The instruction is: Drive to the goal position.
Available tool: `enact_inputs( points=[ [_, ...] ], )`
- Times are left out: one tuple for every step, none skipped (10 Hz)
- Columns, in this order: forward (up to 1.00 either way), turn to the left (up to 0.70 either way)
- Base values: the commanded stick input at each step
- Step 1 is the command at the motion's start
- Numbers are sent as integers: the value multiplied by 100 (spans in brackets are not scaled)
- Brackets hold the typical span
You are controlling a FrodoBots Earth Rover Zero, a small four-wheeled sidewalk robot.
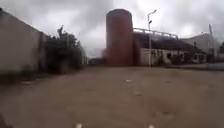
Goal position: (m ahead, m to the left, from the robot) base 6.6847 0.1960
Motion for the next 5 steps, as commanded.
enact_inputs(
  points=[
    [100, 7],
    [100, 7],
    [100, 5],
    [100, -18],
    [100, -33]
  ],
)
